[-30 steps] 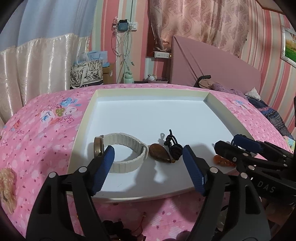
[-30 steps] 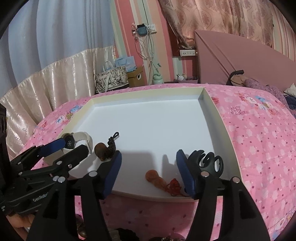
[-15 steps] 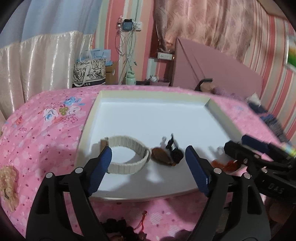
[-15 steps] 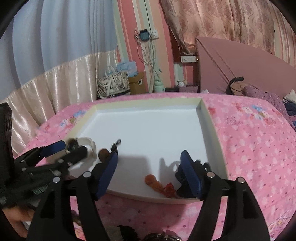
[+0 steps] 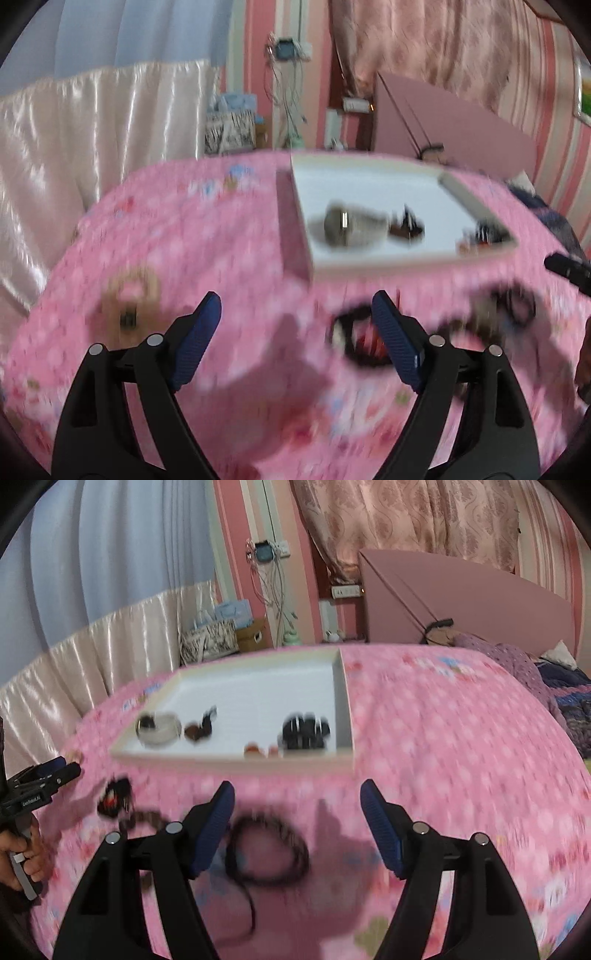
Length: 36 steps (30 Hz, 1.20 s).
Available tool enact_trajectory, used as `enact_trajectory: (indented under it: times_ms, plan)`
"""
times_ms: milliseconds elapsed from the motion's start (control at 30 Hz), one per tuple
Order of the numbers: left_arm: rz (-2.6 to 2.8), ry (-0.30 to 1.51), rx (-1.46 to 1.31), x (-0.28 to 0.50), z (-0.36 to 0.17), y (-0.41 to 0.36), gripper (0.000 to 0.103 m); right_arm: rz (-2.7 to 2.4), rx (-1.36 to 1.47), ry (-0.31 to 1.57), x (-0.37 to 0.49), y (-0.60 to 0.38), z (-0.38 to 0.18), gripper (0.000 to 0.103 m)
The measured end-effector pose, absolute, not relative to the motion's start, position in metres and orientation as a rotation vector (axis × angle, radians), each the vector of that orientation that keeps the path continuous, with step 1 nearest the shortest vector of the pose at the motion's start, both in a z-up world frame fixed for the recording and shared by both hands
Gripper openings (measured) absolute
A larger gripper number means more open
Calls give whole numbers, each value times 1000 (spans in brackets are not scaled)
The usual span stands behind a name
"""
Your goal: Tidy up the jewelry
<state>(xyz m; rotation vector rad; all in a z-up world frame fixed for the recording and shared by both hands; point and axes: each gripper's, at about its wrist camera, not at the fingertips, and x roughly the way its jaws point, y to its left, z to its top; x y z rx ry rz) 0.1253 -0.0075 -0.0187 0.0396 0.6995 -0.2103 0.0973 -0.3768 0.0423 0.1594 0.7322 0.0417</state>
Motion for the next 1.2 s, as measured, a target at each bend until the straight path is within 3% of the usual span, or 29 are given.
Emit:
enact_trajectory:
  times_ms: [133,433,500,567,633,733,933,1200]
  plan:
    - [-219,747,13,107,-38,7,83,73,129,751,75,-360,36,70]
    - [-321,713,52,103,-23,-29,81,126,106,750,74,-323,36,65]
    - [-355,721,90,101,-26,-45,75,135,110,754,75,-319,35,65]
    - [-389,756,92,104,-33,-55,56,137,105,758,77,-315,35,65]
    - [-408,802,76,111,-40,-59,45,139,106,768,77,-313,33,65]
    - [-407,826,57,117,-45,-60,36,138,112,778,77,-314,29,65]
    - [-416,819,27,116,-45,-54,5,134,130,790,79,-318,24,65]
    - [-399,717,34,101,-22,-44,0,137,126,780,83,-321,28,65]
